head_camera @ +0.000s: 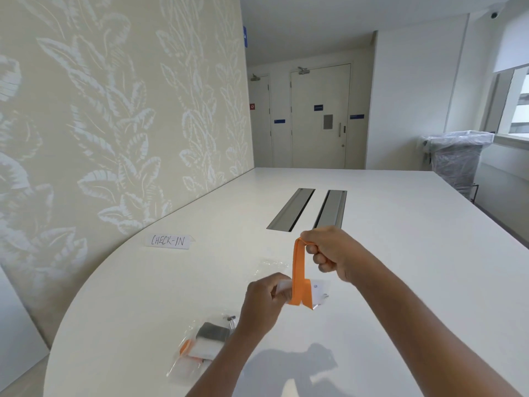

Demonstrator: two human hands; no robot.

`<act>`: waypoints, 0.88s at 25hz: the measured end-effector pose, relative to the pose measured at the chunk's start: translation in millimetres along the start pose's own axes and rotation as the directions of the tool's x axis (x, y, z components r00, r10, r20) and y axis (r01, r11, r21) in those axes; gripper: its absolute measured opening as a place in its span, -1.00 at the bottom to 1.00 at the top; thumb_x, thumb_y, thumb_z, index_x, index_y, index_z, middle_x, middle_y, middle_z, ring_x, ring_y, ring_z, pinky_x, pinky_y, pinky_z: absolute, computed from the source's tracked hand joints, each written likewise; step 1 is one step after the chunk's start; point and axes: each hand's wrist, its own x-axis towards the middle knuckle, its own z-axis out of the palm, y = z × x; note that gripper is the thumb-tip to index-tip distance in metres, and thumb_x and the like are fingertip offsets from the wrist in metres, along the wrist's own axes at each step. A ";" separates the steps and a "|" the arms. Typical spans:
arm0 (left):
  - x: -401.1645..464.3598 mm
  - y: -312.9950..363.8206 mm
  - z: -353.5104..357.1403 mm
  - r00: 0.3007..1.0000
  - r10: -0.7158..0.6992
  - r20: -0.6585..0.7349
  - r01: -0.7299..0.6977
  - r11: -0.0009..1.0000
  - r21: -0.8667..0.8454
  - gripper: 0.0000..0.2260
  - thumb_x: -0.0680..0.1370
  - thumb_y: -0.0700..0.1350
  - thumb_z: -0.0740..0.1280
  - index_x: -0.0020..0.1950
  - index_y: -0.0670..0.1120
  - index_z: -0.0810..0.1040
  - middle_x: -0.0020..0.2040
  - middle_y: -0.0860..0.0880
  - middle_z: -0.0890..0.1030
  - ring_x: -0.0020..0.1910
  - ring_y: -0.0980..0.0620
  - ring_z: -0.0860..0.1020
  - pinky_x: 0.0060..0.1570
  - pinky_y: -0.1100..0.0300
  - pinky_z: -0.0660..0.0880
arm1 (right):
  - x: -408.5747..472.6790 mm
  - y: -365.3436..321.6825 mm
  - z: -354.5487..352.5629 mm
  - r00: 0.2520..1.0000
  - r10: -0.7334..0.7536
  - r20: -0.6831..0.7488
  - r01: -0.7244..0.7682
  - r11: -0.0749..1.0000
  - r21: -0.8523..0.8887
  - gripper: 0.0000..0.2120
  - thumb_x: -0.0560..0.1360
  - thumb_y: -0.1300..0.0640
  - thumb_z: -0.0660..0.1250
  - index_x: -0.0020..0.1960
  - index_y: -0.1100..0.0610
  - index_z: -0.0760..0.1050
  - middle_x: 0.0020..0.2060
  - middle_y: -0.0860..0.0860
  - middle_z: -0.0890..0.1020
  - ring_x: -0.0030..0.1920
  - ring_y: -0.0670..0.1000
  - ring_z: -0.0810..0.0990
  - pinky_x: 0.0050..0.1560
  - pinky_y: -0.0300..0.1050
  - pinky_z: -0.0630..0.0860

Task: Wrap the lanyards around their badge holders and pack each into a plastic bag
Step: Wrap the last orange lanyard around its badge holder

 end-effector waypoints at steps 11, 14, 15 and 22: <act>-25.5 23.5 -5.4 0.980 0.065 0.186 0.031 0.882 -0.471 -0.69 0.54 0.21 0.40 0.08 0.00 0.67 -0.07 0.00 0.69 -0.08 0.08 0.61 -0.06 0.22 0.51 | 50.6 24.3 -35.0 0.979 0.191 0.073 -0.184 0.978 -0.098 -0.81 0.59 0.13 0.38 -0.17 0.18 0.53 -0.53 -0.03 0.40 -0.51 -0.08 0.33 -0.52 -0.28 0.26; -20.4 36.8 -7.3 0.981 0.119 0.153 -0.032 0.878 -0.478 -0.66 0.53 0.18 0.42 0.09 -0.06 0.66 0.00 0.01 0.66 -0.03 0.05 0.61 -0.04 0.21 0.51 | 49.8 49.1 -43.9 0.969 0.184 0.163 -0.199 0.977 0.082 -0.92 0.55 0.22 0.38 -0.12 0.16 0.53 -0.49 0.01 0.43 -0.50 -0.05 0.36 -0.48 -0.26 0.36; -17.4 40.9 -7.8 0.985 0.129 0.117 -0.060 0.883 -0.466 -0.69 0.53 0.14 0.42 0.09 -0.07 0.66 0.05 0.01 0.65 0.01 0.04 0.61 -0.01 0.19 0.52 | 46.5 59.2 -43.6 0.959 0.171 0.225 -0.206 0.969 0.139 -0.96 0.52 0.25 0.37 -0.11 0.16 0.56 -0.45 0.04 0.48 -0.48 -0.02 0.42 -0.45 -0.24 0.42; -2.9 54.0 -6.5 0.999 0.034 0.042 -0.006 0.843 -0.538 -0.81 0.53 0.01 0.41 0.00 -0.09 0.69 -0.06 -0.13 0.70 -0.12 -0.05 0.66 -0.09 0.04 0.57 | 31.1 119.8 -22.3 0.873 0.186 0.452 -0.323 0.913 0.249 -0.80 0.57 0.30 0.15 -0.15 0.17 0.49 -0.36 0.09 0.54 -0.45 -0.01 0.45 -0.48 -0.24 0.37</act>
